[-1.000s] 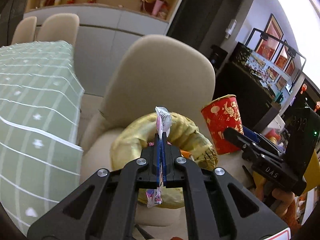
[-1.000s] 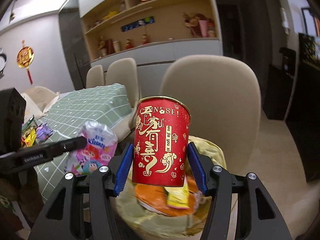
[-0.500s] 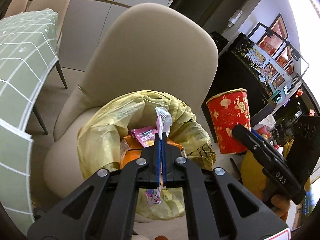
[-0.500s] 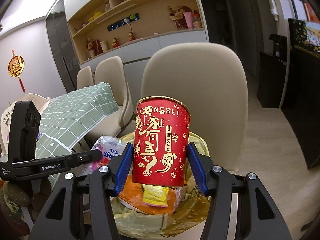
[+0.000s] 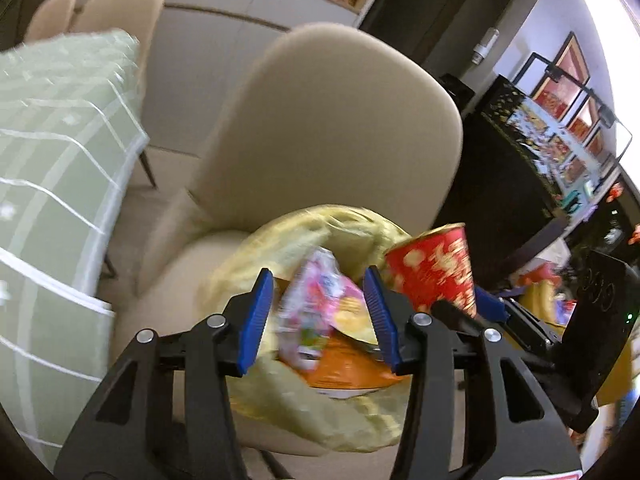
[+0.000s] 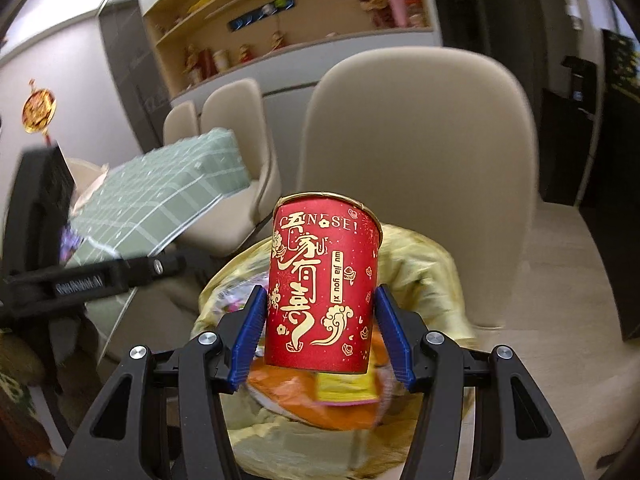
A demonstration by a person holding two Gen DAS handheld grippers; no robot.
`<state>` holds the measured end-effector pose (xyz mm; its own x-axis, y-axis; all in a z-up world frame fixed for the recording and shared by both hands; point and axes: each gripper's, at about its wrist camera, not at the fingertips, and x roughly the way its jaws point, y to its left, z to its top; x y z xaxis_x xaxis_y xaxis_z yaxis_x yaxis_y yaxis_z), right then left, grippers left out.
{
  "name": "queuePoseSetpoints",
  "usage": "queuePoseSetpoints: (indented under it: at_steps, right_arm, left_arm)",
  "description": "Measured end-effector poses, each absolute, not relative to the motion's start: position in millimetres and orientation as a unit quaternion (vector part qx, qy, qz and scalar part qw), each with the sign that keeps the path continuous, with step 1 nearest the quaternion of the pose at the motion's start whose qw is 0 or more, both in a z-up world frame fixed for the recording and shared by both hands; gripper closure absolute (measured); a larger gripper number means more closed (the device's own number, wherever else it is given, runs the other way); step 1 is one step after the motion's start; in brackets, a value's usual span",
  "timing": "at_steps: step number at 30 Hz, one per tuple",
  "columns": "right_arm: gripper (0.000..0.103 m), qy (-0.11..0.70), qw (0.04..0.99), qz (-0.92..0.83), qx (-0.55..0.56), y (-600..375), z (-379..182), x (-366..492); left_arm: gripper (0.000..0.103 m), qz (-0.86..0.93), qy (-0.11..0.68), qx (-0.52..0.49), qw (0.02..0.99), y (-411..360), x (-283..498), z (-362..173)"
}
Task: Collect trash
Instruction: 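Carry the red cup and small wrapper to the bin and release both inside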
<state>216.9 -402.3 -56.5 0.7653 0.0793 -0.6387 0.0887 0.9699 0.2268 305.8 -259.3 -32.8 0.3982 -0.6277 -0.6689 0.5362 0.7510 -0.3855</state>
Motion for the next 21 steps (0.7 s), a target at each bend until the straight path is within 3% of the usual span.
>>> queuePoseSetpoints:
  at_steps: [10, 21]
  right_arm:
    - [0.051, 0.496, 0.867, -0.012, 0.048, -369, -132, 275]
    - [0.047, 0.487, 0.87, -0.038, 0.071, -373, -119, 263]
  left_arm:
    - [0.057, -0.308, 0.411, -0.053, 0.856, -206, 299, -10]
    - [0.048, -0.297, 0.395, -0.071, 0.866, -157, 292, 1]
